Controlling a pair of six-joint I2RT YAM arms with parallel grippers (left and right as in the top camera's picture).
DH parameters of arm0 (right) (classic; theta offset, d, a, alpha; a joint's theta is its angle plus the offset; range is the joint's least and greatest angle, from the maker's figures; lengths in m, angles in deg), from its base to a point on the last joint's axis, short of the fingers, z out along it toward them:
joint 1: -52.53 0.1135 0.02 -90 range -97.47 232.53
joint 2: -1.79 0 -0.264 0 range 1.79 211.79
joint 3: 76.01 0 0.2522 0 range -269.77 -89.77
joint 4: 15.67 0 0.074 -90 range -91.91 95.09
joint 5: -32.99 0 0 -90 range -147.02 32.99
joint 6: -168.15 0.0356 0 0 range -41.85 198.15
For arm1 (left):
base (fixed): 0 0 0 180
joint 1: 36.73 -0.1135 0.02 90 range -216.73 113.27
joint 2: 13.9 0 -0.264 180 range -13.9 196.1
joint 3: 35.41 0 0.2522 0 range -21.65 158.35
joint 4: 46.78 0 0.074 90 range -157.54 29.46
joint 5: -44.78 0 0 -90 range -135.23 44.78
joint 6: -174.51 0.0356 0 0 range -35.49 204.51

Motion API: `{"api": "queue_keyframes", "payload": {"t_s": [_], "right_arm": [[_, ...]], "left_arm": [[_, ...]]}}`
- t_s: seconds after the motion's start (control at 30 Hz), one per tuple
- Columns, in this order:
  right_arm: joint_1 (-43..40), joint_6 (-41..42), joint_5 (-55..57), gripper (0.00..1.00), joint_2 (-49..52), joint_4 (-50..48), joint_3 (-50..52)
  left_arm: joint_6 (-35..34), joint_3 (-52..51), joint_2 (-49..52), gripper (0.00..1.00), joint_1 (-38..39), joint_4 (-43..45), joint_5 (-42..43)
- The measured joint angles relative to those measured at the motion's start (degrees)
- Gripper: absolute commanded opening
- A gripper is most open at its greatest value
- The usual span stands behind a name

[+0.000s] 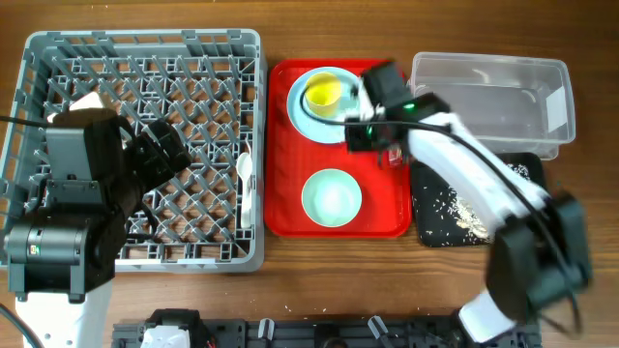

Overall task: Sort waste into correct bins and load items into the dishwasher rack
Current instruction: 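Grasp the white tissue with the right gripper and carry it to the bin, then open the right gripper to drop the tissue in the clear bin, then grasp the red wrapper and drop it into the clear bin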

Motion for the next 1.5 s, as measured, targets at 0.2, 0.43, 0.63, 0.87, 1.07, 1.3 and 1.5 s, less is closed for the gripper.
{"api": "queue_keyframes", "payload": {"t_s": [0.2,0.43,0.63,0.87,1.07,1.3,1.5], "right_arm": [[-10.2,0.0,26.9,0.13,-13.2,0.7,-2.8],[-19.9,-1.2,27.6,1.00,0.9,0.1,1.8],[-17.6,-3.8,14.6,0.58,-13.2,6.5,-4.3],[2.3,0.9,6.6,0.30,-12.0,9.0,-3.3],[8.4,7.9,23.9,0.39,5.0,7.5,-0.2],[4.2,8.9,29.7,0.41,16.6,3.0,0.0],[2.8,8.9,30.1,0.40,16.7,-0.4,0.1]], "left_arm": [[0.0,0.0,0.0,1.00,0.0,0.0,0.0],[0.0,0.0,0.0,1.00,0.0,0.0,0.0],[0.0,0.0,0.0,1.00,0.0,0.0,0.0],[0.0,0.0,0.0,1.00,0.0,0.0,0.0],[0.0,0.0,0.0,1.00,0.0,0.0,0.0],[0.0,0.0,0.0,1.00,0.0,0.0,0.0],[0.0,0.0,0.0,1.00,0.0,0.0,0.0]]}}
